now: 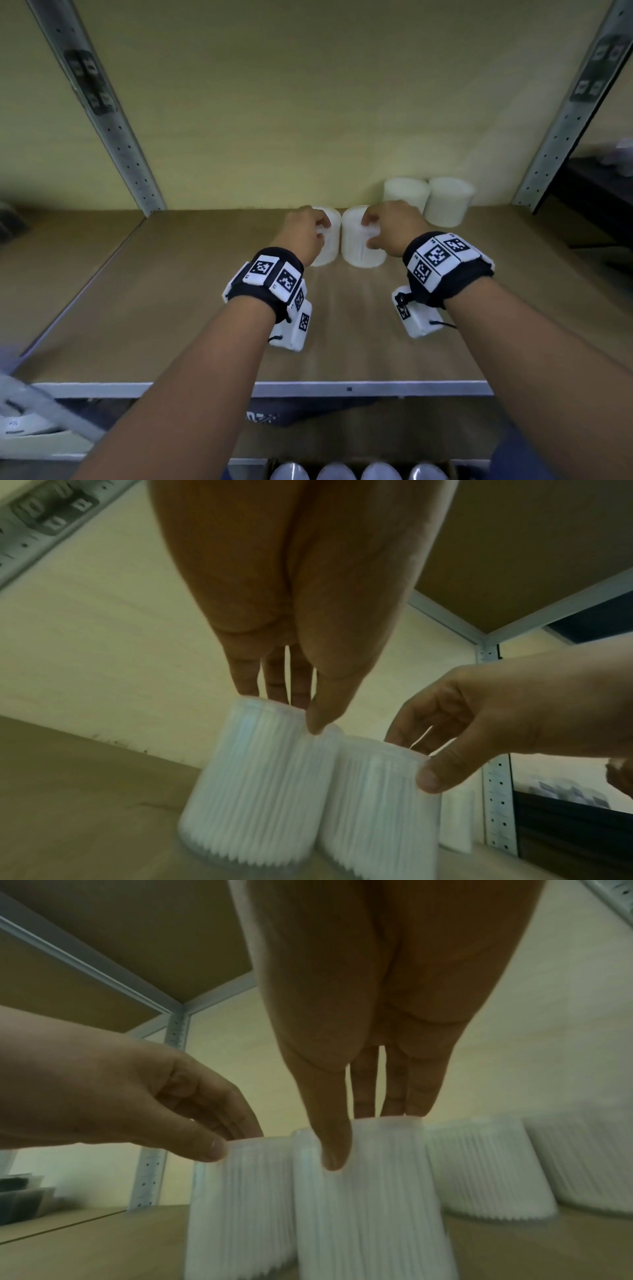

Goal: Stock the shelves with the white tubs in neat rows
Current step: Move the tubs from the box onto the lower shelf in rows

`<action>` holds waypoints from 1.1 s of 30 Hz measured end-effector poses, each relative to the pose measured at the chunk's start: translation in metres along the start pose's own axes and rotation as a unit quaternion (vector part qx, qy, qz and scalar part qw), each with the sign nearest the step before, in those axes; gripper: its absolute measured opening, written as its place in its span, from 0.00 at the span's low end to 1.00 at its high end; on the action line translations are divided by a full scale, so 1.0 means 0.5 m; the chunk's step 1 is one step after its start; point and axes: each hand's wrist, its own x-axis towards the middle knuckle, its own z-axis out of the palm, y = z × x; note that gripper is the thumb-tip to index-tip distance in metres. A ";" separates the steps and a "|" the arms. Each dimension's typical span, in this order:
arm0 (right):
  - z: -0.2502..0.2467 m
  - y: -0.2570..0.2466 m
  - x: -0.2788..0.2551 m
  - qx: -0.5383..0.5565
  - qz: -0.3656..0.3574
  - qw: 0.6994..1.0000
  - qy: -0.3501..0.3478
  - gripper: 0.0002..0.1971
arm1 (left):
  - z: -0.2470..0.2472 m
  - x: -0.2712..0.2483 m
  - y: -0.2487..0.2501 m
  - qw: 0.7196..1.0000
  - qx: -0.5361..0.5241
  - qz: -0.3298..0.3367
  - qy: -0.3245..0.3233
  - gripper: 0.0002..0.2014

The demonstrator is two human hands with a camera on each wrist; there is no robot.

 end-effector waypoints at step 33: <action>-0.005 0.034 0.115 0.069 0.003 0.998 -0.011 0.42 | -0.041 0.162 0.007 0.990 0.074 0.008 -0.117 0.27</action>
